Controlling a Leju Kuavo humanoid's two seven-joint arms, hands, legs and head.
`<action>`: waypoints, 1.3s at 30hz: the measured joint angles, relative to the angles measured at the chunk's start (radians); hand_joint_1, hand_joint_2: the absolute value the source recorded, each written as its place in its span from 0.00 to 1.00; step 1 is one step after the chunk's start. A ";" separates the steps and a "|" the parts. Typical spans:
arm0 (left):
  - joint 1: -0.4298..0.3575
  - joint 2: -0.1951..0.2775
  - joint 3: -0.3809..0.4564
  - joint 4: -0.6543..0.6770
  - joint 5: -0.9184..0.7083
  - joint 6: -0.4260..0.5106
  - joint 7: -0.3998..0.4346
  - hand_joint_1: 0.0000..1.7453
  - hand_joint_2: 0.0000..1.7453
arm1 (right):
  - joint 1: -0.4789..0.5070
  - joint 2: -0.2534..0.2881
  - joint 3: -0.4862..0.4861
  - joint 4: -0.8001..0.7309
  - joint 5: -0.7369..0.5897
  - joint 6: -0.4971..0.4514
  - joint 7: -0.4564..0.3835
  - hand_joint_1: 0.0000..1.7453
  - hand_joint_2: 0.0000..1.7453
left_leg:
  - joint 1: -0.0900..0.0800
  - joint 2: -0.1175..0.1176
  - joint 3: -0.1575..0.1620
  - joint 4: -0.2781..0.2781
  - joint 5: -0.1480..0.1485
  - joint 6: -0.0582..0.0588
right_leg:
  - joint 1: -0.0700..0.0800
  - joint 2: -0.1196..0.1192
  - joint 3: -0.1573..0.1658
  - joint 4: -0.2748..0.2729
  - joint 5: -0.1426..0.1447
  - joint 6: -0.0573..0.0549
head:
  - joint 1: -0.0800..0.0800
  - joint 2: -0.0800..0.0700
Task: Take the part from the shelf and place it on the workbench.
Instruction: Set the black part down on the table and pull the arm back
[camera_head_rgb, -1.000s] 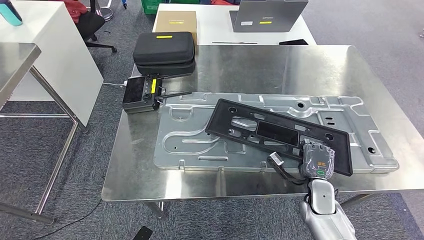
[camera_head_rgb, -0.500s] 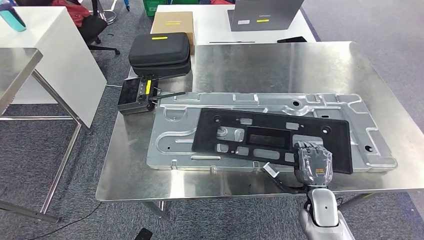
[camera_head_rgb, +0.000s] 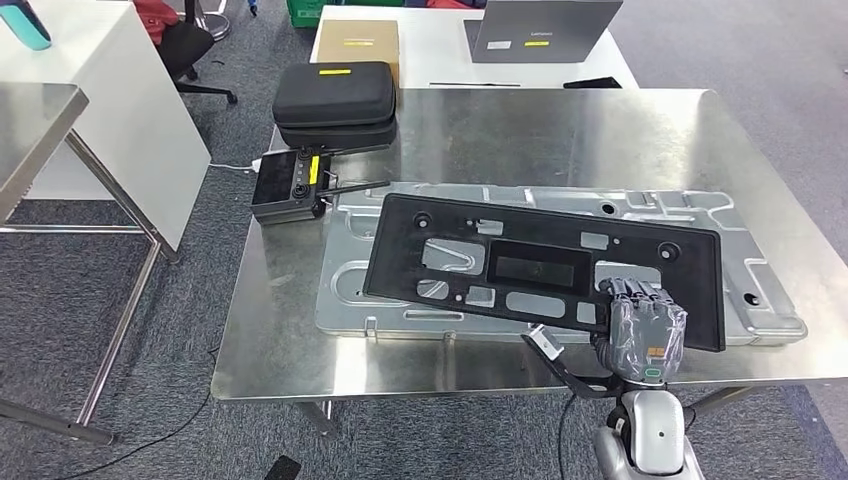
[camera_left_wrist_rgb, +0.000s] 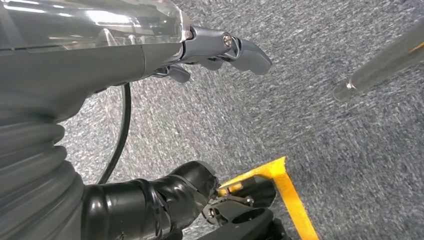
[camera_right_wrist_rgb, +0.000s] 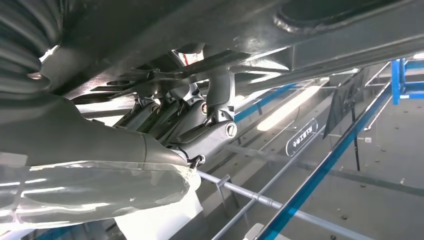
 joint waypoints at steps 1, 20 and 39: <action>0.000 0.000 0.000 0.000 0.001 0.000 0.000 0.00 1.00 | 0.001 0.000 0.000 -0.003 0.000 0.000 0.000 0.98 1.00 | -0.001 -0.001 0.001 0.001 -0.001 -0.001 | 0.001 0.000 0.033 -0.067 0.038 -0.005 | 0.000 0.000; 0.000 0.000 0.000 0.000 0.008 0.000 -0.005 0.00 1.00 | 0.023 0.000 0.000 -0.032 0.018 0.000 0.023 0.98 1.00 | -0.010 -0.001 -0.003 0.007 -0.006 -0.022 | 0.014 0.004 0.120 -0.239 0.081 -0.041 | -0.001 0.000; -0.001 -0.002 0.000 0.000 0.009 0.000 -0.005 0.00 1.00 | 0.026 0.000 0.001 -0.029 0.019 0.000 0.039 0.98 1.00 | -0.003 -0.002 -0.006 0.017 -0.021 -0.040 | 0.003 0.005 0.113 -0.240 0.085 -0.038 | 0.000 0.000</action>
